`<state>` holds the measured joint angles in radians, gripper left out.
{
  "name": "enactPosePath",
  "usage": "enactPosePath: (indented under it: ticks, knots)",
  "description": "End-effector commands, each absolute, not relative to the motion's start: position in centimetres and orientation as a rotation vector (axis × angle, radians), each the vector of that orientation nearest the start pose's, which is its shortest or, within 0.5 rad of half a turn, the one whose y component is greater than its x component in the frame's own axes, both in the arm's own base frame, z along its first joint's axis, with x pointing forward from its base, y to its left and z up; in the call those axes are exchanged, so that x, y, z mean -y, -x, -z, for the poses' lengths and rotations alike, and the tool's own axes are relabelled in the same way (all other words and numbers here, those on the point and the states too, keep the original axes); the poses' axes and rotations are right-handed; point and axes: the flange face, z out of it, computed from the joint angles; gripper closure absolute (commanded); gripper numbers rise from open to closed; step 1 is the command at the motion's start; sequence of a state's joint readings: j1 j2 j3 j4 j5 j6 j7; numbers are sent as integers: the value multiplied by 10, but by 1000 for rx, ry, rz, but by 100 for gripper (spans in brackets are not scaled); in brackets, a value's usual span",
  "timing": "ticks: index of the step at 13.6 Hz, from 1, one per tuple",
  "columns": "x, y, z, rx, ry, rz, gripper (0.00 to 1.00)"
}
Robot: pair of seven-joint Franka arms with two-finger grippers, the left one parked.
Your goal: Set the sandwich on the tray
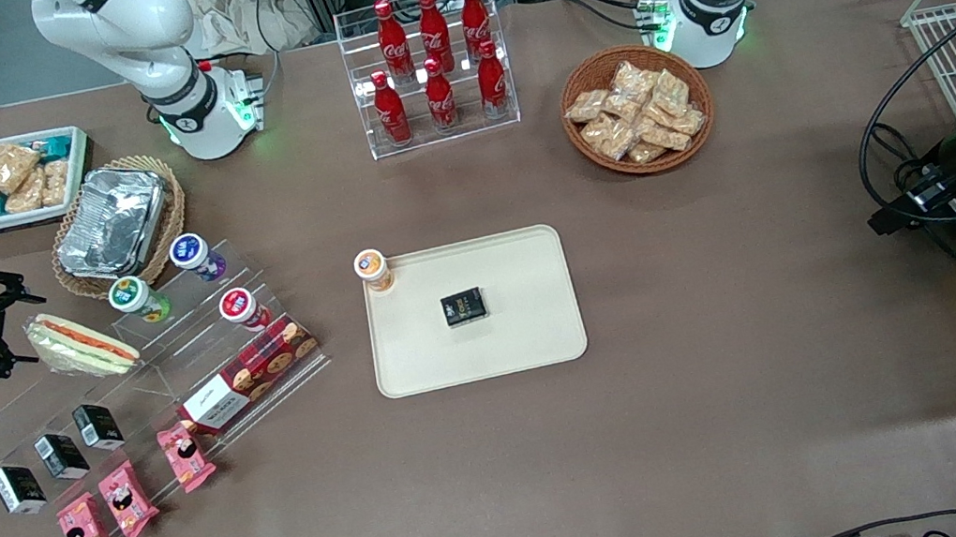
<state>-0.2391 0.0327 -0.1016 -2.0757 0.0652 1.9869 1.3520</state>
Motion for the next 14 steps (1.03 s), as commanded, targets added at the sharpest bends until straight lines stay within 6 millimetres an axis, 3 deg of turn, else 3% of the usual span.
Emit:
enactPosePath:
  ticks: [1, 8, 11, 12, 14]
  knots:
    - [178, -511, -390, -2399, 2002, -209, 3]
    - [175, -523, -374, -2394, 1963, -182, 3]
    - [175, -525, -377, -2388, 1952, -168, 4]
    - [175, -526, -378, -2386, 1950, -159, 10]
    - [175, -527, -380, -2381, 1949, -145, 43]
